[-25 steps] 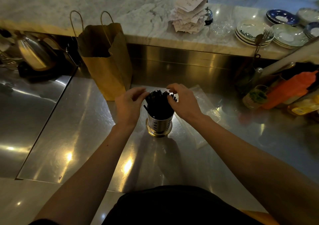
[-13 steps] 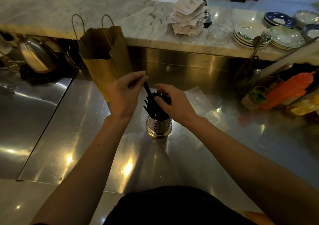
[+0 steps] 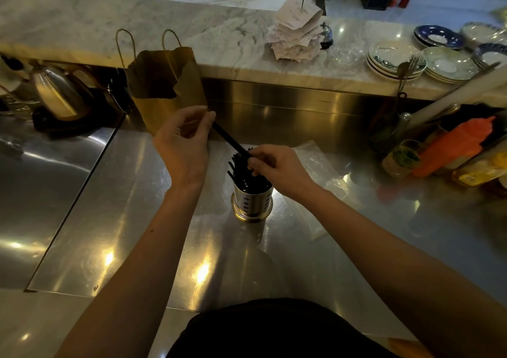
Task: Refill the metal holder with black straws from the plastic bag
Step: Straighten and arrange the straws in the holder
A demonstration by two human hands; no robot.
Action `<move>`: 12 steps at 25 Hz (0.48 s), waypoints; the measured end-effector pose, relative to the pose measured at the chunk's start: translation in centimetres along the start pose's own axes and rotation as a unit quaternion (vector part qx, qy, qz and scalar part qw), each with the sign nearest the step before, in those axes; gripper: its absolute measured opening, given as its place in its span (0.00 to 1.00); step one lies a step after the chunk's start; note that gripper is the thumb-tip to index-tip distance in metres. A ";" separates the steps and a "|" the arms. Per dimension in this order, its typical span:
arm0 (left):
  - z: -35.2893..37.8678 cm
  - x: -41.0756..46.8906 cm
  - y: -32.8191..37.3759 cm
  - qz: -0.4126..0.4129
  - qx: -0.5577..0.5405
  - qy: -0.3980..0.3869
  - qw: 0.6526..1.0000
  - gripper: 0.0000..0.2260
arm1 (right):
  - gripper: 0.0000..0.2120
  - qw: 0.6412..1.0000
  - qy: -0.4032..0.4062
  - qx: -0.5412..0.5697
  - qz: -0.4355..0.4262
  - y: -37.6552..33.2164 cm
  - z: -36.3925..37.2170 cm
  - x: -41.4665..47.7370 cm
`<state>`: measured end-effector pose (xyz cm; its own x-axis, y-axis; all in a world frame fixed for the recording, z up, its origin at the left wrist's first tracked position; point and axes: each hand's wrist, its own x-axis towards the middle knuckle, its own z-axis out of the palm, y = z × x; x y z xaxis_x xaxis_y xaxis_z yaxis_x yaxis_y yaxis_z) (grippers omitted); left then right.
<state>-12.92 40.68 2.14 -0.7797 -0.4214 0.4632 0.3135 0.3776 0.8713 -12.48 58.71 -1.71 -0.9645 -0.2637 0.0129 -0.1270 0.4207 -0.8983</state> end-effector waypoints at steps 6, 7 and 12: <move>0.0 -1.0 -0.7 -0.076 -0.051 -0.046 0.995 0.12 | 0.08 0.999 0.034 0.005 0.029 0.5 -1.2 0.1; 0.2 -1.2 -0.8 -0.129 -0.093 -0.065 0.985 0.15 | 0.08 0.999 0.033 0.022 0.036 0.5 -1.2 0.1; 1.6 -2.8 -1.8 -0.252 -0.155 -0.253 0.921 0.06 | 0.08 0.989 -0.007 0.133 0.070 0.0 -0.5 -0.2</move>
<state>-12.18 42.53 -0.97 -0.9968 -0.0105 -0.0787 -0.0781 -0.0471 0.9958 -12.40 59.18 -1.50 -0.9646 -0.2322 -0.1251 0.0757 0.2107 -0.9746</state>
